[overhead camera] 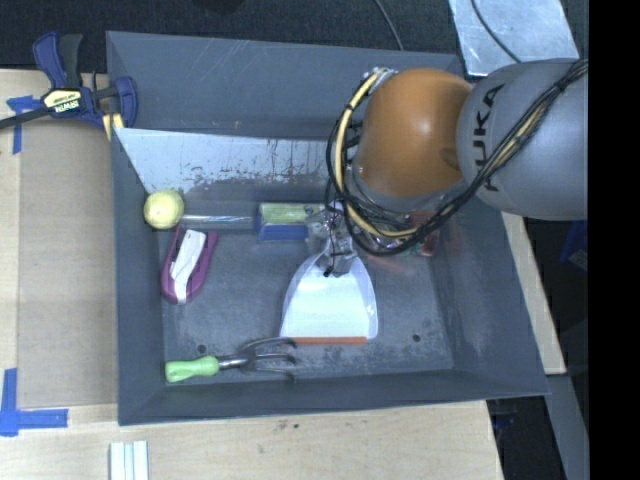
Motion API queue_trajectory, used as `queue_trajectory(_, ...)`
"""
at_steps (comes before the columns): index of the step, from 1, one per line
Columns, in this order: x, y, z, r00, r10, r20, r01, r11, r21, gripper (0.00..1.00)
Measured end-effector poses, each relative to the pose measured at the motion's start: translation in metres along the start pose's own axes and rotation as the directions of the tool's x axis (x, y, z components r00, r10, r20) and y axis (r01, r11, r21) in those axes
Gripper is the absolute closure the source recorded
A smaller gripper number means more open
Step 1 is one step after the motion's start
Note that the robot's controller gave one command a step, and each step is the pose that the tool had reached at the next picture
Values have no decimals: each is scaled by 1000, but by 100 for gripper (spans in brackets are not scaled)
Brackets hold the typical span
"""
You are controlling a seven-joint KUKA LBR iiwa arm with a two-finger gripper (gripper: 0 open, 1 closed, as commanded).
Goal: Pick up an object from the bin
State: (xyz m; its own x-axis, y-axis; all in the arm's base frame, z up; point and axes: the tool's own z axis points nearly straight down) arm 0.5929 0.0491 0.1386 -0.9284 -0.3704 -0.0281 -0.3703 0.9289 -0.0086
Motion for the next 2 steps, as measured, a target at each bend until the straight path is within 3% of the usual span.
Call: queue_trajectory(2,-1,-1,-32,1000,2,3,-2,1000,1,100)
